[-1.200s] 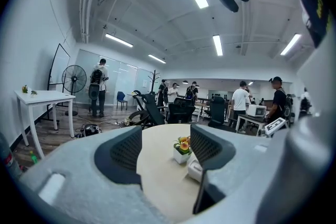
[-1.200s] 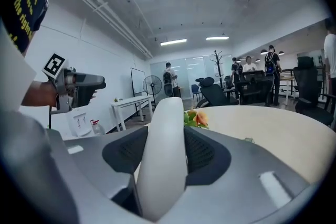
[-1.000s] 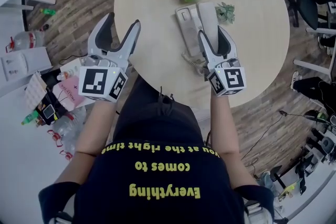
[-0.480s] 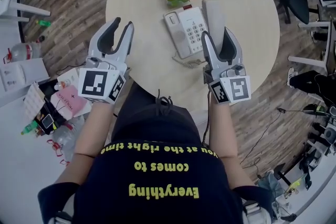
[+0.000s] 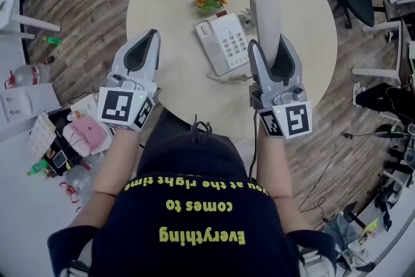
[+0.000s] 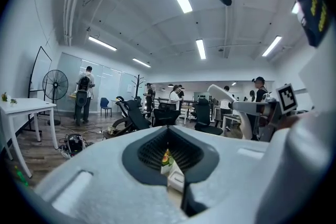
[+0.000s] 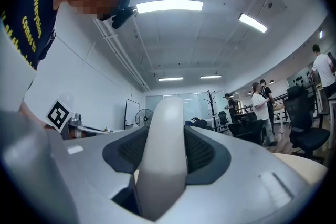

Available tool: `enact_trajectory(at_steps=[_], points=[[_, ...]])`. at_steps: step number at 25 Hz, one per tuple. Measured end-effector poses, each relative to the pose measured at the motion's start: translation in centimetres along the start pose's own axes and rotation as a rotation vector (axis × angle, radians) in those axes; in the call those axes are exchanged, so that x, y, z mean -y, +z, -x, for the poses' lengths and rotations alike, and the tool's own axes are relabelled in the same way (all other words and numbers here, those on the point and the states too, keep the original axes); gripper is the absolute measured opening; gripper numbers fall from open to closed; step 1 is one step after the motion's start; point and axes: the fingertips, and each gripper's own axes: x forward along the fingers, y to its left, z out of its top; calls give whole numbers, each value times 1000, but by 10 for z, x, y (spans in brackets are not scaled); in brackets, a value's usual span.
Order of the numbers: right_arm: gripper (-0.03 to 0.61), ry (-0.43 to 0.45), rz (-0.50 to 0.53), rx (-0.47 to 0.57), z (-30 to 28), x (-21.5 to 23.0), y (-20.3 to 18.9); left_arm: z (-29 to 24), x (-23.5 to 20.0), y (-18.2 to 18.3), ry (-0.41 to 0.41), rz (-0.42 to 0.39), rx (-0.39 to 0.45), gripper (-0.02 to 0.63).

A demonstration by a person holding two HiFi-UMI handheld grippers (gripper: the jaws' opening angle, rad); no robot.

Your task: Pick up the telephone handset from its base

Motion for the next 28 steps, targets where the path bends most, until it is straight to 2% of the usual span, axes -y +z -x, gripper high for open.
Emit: enact_trajectory(at_steps=[9,17,28], points=[[225,-13,21,55,16,-9,33,4,13,10,-28,-16,19,5],[227,-46,-6,78,31,-3,42,1,20,18,-48,-24,36,5],[227,-61,20,76,35,-2,49,-4,27,23,-74,-40,33,5]])
